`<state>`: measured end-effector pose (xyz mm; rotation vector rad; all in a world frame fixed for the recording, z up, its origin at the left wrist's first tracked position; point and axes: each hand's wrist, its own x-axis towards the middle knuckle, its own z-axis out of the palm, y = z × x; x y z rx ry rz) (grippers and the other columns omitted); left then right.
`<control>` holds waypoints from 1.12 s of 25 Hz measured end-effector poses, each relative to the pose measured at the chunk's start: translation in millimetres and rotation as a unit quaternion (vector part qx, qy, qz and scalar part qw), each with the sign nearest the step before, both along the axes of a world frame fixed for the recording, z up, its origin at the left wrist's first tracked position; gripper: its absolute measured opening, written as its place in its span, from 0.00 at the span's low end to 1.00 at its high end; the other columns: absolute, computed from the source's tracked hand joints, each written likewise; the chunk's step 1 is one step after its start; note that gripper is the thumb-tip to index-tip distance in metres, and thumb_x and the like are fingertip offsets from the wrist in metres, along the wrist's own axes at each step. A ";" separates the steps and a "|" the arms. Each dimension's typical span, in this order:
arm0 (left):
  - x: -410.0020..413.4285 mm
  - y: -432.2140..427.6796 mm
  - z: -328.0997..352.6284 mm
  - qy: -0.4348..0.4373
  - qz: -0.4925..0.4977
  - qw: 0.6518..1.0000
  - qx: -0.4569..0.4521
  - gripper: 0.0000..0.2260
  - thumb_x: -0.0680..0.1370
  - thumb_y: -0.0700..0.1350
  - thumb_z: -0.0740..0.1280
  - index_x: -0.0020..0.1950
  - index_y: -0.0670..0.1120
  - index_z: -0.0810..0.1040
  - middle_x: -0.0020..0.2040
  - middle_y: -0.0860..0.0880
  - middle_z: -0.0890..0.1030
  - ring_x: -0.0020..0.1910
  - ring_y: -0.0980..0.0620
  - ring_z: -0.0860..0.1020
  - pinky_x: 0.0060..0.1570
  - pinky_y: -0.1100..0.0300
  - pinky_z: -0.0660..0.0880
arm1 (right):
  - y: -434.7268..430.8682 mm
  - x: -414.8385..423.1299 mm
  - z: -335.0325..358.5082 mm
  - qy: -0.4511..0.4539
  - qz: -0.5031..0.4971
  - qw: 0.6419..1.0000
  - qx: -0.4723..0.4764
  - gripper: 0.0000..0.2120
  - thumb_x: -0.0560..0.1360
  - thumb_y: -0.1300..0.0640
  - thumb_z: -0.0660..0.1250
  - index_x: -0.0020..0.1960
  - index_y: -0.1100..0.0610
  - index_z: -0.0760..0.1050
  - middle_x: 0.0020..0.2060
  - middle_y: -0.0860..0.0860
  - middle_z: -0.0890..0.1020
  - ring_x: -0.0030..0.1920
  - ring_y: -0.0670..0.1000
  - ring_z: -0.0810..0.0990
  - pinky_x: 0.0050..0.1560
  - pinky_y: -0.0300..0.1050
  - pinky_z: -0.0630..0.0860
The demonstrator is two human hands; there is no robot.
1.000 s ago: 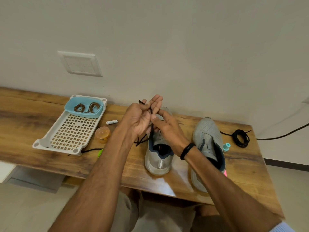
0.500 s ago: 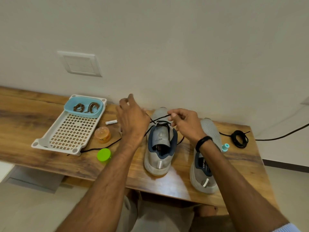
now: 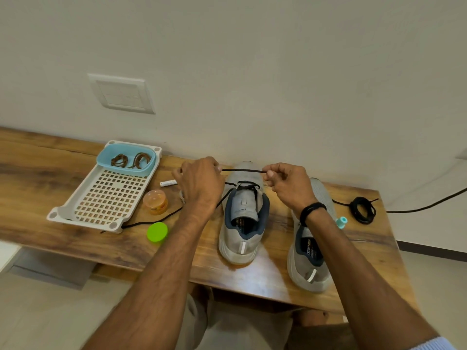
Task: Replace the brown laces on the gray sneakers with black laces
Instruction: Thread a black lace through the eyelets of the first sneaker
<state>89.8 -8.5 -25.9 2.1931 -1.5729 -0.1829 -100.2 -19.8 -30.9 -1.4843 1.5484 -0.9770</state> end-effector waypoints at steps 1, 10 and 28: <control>-1.5 -0.9 -3.0 0.008 -0.041 0.999 0.001 0.12 0.82 0.51 0.63 0.62 0.53 0.80 0.59 0.48 0.82 0.63 0.44 0.73 0.61 0.49 0.63 | 0.8 2.2 -0.1 -0.016 0.015 1.000 0.010 0.07 0.80 0.63 0.64 0.51 0.56 0.80 0.39 0.49 0.84 0.40 0.47 0.81 0.45 0.41 0.80; -6.5 -5.1 -9.0 0.083 0.006 0.996 0.019 0.19 0.75 0.52 0.73 0.60 0.44 0.75 0.58 0.43 0.78 0.60 0.42 0.74 0.55 0.52 0.71 | 5.4 13.8 -2.3 0.055 -0.047 0.997 -0.037 0.07 0.82 0.60 0.59 0.52 0.57 0.76 0.40 0.49 0.82 0.40 0.46 0.80 0.38 0.28 0.74; -12.4 -2.5 -19.5 0.206 -0.074 0.962 0.164 0.09 0.76 0.44 0.66 0.50 0.41 0.82 0.48 0.44 0.83 0.49 0.43 0.80 0.45 0.55 0.78 | 6.6 34.4 -37.1 0.258 -0.034 0.962 0.087 0.13 0.78 0.58 0.62 0.61 0.60 0.72 0.55 0.58 0.80 0.55 0.60 0.78 0.47 0.46 0.72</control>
